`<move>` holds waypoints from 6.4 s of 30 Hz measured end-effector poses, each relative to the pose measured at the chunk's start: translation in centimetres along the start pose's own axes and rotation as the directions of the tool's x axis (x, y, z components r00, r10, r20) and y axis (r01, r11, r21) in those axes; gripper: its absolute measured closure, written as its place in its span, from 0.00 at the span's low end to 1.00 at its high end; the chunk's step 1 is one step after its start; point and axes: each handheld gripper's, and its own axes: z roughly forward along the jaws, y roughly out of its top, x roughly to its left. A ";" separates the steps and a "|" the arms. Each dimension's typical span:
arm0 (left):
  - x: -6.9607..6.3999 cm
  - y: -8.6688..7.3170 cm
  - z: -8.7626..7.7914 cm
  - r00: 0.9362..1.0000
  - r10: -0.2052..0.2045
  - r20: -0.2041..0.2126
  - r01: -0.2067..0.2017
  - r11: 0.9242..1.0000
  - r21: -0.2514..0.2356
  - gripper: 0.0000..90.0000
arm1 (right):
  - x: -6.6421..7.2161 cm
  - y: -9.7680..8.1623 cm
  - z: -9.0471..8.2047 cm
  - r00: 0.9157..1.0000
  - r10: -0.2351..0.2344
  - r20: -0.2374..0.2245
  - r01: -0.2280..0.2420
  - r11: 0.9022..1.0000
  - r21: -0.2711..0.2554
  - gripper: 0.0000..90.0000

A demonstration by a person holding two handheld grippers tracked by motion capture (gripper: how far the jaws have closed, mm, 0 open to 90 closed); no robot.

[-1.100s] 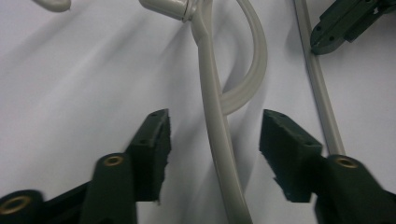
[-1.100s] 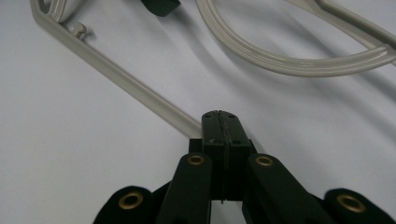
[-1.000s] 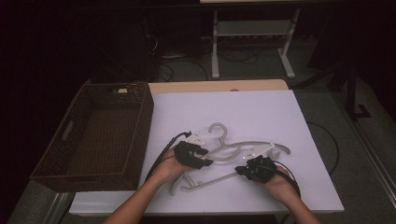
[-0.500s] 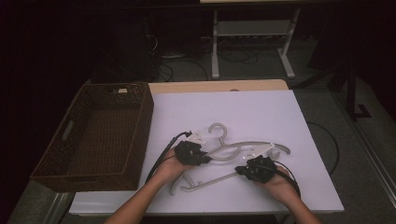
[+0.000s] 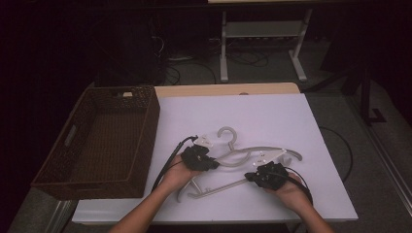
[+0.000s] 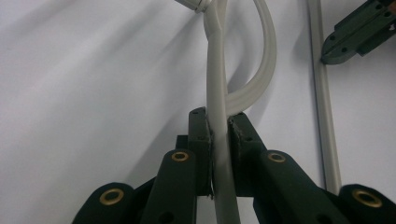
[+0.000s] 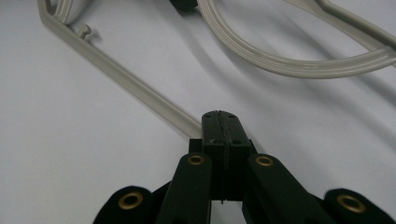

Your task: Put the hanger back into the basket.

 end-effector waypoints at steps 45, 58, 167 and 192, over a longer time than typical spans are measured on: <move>1.7 4.8 -8.8 0.980 -0.117 -0.162 0.106 0.991 -0.078 0.92 | 0.7 -2.3 -5.0 0.997 0.074 0.013 -0.067 0.959 -0.274 0.14; 3.5 5.9 -15.6 0.959 -0.163 -0.232 0.134 0.982 -0.133 0.92 | 0.3 -2.3 -4.8 0.992 0.108 0.069 -0.084 0.954 -0.288 0.00; 13.5 -12.3 -33.4 0.790 -0.406 -0.459 0.319 0.912 -0.258 0.36 | -0.3 -2.5 -4.5 0.987 0.137 0.085 -0.107 0.951 -0.291 0.00; 5.9 -6.6 -29.2 0.885 -0.310 -0.347 0.140 0.888 -0.437 0.05 | -1.7 0.1 -6.7 0.986 0.143 0.084 -0.093 0.898 -0.429 0.00</move>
